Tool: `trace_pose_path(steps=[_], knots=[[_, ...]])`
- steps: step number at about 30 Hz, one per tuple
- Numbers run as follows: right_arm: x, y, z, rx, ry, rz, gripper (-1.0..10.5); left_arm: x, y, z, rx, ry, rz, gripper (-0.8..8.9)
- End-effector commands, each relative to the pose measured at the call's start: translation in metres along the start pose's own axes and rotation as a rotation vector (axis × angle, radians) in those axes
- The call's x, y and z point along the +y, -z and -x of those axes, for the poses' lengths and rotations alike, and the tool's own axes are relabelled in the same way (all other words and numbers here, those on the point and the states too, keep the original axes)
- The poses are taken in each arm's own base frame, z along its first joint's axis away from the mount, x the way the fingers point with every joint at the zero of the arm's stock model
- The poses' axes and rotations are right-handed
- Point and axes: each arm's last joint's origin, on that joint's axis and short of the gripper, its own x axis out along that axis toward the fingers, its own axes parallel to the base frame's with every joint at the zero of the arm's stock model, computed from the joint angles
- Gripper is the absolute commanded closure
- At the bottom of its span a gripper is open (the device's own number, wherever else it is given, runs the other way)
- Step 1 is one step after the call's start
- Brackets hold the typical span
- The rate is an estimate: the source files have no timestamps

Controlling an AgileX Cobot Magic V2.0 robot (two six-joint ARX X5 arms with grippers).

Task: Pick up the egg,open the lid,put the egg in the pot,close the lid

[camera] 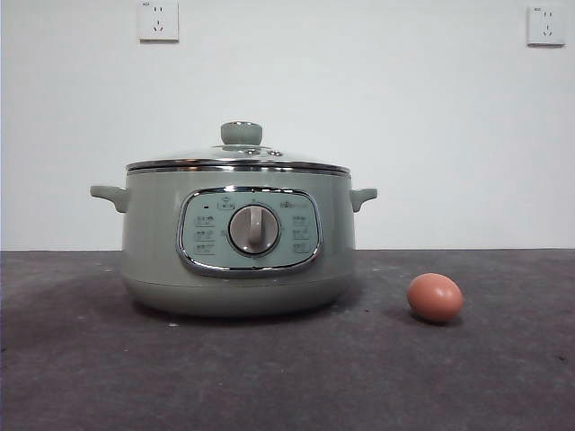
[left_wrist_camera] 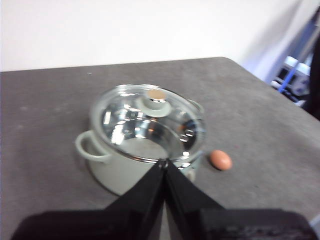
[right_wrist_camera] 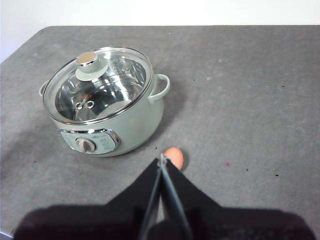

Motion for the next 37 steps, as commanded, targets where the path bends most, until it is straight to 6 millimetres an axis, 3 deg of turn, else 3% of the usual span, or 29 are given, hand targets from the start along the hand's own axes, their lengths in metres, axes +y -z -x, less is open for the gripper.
trace_pose_path(steps=[1,4,5,7,18,23,29,37], knots=[[0.000,-0.001,0.001,-0.007,-0.004,0.012,8.7,0.000,0.000,-0.002,0.006,0.041,-0.013,7.60],[0.001,-0.001,0.000,-0.008,-0.024,0.011,6.2,0.001,-0.001,-0.005,0.018,0.059,-0.006,4.58],[0.001,-0.001,0.000,-0.009,-0.038,0.011,5.3,0.002,-0.001,-0.006,0.022,0.064,-0.003,3.16],[0.002,-0.001,0.001,-0.010,-0.046,0.011,4.2,0.002,-0.001,-0.007,0.030,0.063,0.002,2.12],[0.001,-0.001,-0.001,0.000,-0.047,0.005,4.0,0.007,-0.005,-0.016,0.046,0.092,0.028,2.15],[-0.003,-0.004,-0.008,0.025,-0.059,-0.008,4.0,0.013,-0.012,-0.029,0.043,0.099,0.019,2.15],[-0.009,-0.008,-0.021,0.069,-0.064,-0.031,4.0,0.028,-0.028,-0.065,0.070,0.133,0.017,2.15],[-0.017,-0.012,-0.039,0.130,-0.108,-0.068,4.1,0.036,-0.064,-0.138,0.184,0.190,-0.028,2.16]])
